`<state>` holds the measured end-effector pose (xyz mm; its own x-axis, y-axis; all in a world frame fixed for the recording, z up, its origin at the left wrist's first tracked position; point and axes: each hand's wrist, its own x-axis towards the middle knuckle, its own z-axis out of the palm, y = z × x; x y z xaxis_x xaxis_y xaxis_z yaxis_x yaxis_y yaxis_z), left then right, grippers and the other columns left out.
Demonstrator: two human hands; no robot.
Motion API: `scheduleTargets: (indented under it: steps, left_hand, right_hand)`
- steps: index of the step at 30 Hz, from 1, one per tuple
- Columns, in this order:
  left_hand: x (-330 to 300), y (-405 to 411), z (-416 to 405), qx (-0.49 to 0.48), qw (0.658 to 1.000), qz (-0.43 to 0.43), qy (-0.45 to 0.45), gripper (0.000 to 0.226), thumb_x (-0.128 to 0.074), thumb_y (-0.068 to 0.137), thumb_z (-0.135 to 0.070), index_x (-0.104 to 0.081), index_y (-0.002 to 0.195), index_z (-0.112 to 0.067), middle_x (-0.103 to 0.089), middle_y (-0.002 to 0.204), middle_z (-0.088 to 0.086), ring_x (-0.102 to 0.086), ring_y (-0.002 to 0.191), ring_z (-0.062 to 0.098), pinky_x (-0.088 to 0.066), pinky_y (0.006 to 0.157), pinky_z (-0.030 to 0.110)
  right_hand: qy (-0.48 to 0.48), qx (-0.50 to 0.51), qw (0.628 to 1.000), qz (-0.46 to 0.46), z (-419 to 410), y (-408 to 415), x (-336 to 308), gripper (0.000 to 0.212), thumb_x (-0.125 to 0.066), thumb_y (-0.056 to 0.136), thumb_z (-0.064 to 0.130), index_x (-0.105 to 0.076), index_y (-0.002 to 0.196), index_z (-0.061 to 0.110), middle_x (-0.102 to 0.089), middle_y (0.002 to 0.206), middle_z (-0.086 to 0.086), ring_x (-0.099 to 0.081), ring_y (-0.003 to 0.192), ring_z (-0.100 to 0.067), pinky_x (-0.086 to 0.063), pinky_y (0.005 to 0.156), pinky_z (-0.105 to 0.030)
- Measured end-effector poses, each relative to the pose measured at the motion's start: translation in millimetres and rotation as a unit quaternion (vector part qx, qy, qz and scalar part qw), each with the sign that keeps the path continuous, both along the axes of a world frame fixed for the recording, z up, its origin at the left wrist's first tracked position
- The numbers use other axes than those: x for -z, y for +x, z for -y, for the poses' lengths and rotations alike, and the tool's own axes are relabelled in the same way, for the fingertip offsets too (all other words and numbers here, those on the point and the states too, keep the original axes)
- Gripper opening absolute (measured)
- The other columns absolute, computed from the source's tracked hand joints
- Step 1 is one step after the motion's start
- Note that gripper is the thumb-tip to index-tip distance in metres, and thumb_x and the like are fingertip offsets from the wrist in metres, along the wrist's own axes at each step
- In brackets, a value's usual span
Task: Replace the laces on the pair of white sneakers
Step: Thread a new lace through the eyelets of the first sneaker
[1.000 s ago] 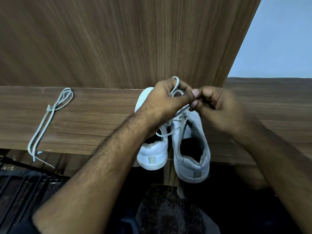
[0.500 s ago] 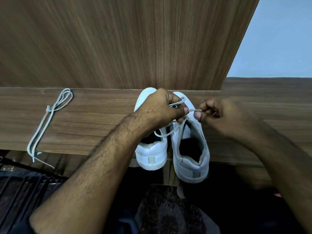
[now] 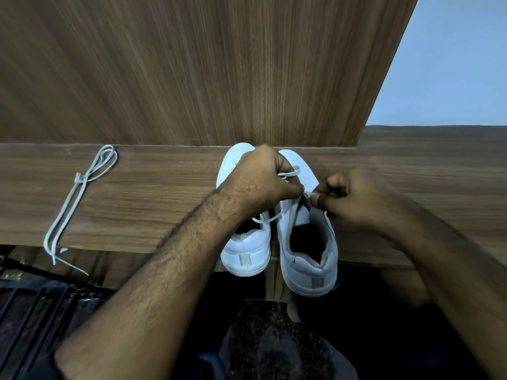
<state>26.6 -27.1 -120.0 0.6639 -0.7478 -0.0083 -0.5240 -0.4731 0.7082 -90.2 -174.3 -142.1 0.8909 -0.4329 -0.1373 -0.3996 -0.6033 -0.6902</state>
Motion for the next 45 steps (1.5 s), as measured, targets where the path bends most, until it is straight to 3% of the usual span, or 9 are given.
scheduleTargets:
  steps: [3,6,13,20,26,32,38,42,45]
  left_hand:
    - [3,-6,3,-0.008,1.0,0.022,0.007,0.016,-0.078,0.074,-0.013,-0.072,0.06,-0.017,-0.052,0.043,-0.014,-0.05,0.045,-0.001,-0.037,0.049,0.015]
    - [4,-12,7,-0.017,0.998,0.061,0.007,0.008,-0.077,0.074,-0.017,-0.075,0.067,-0.017,-0.057,0.053,-0.014,-0.054,0.055,0.001,-0.043,0.054,0.021]
    - [6,-17,10,-0.03,0.995,0.092,0.015,0.01,-0.076,0.077,-0.02,-0.074,0.067,-0.022,-0.048,0.055,-0.023,-0.052,0.063,0.001,-0.038,0.058,0.022]
    - [11,-19,14,-0.048,0.996,0.072,-0.008,0.012,-0.074,0.077,-0.019,-0.074,0.067,-0.013,-0.064,0.058,-0.003,-0.062,0.062,0.012,-0.05,0.058,0.03]
    - [14,-16,14,-0.036,0.998,0.04,0.017,0.041,-0.08,0.076,-0.022,-0.055,0.045,-0.03,-0.05,0.042,-0.018,-0.05,0.054,-0.001,-0.034,0.053,0.014]
    - [10,-18,15,-0.042,0.997,0.058,0.037,0.002,-0.08,0.076,-0.023,-0.08,0.075,-0.022,-0.058,0.061,-0.016,-0.063,0.075,0.007,-0.051,0.066,0.025]
    - [14,-18,19,-0.043,0.995,0.076,0.052,0.017,-0.079,0.078,-0.026,-0.07,0.064,-0.024,-0.056,0.06,-0.012,-0.061,0.075,0.011,-0.048,0.065,0.027]
    - [16,-8,10,-0.02,1.0,-0.015,-0.017,0.025,-0.08,0.083,-0.031,-0.075,0.07,-0.011,-0.061,0.057,-0.005,-0.052,0.056,0.003,-0.045,0.058,0.022]
    - [11,-1,6,-0.057,0.987,-0.086,-0.124,0.026,-0.069,0.094,-0.035,-0.075,0.085,-0.012,-0.072,0.075,-0.002,-0.062,0.066,0.006,-0.051,0.07,0.028]
  right_hand:
    - [0.099,0.042,0.994,0.005,1,0,-1,0.025,-0.074,0.089,0.025,-0.073,0.065,0.019,-0.064,0.058,0.001,-0.053,0.056,-0.01,-0.043,0.058,-0.028]
    - [0.152,0.069,0.986,-0.013,1,1,-4,0.037,-0.071,0.091,0.016,-0.068,0.054,0.016,-0.056,0.047,0.008,-0.045,0.041,0.0,-0.035,0.041,-0.016]
    - [0.23,0.088,0.968,-0.046,1,3,-2,0.02,-0.064,0.096,0.014,-0.071,0.077,0.012,-0.063,0.06,0.002,-0.051,0.048,-0.003,-0.039,0.048,-0.021]
    - [0.238,0.085,0.966,-0.059,2,3,-3,0.016,-0.06,0.097,0.012,-0.072,0.086,0.011,-0.064,0.07,-0.002,-0.052,0.054,-0.005,-0.042,0.052,-0.022]
    - [0.253,0.068,0.964,-0.045,4,2,0,0.016,-0.06,0.098,0.013,-0.073,0.088,0.009,-0.065,0.067,0.0,-0.05,0.049,-0.002,-0.042,0.047,-0.019]
    - [0.236,0.046,0.97,-0.025,2,1,0,0.023,-0.057,0.101,0.025,-0.069,0.087,0.011,-0.065,0.071,0.002,-0.048,0.046,0.0,-0.039,0.043,-0.014]
    - [0.205,0.046,0.977,-0.024,1,1,0,0.02,-0.057,0.101,0.022,-0.069,0.091,0.011,-0.067,0.074,-0.001,-0.055,0.056,-0.004,-0.04,0.043,-0.012]
    - [0.138,0.059,0.989,0.004,3,3,3,0.019,-0.06,0.099,0.023,-0.069,0.084,0.016,-0.068,0.072,-0.001,-0.058,0.062,-0.009,-0.045,0.055,-0.021]
    - [0.165,0.123,0.975,0.079,2,7,0,0.023,-0.054,0.102,0.022,-0.066,0.083,0.02,-0.07,0.076,0.001,-0.063,0.07,-0.011,-0.051,0.066,-0.028]
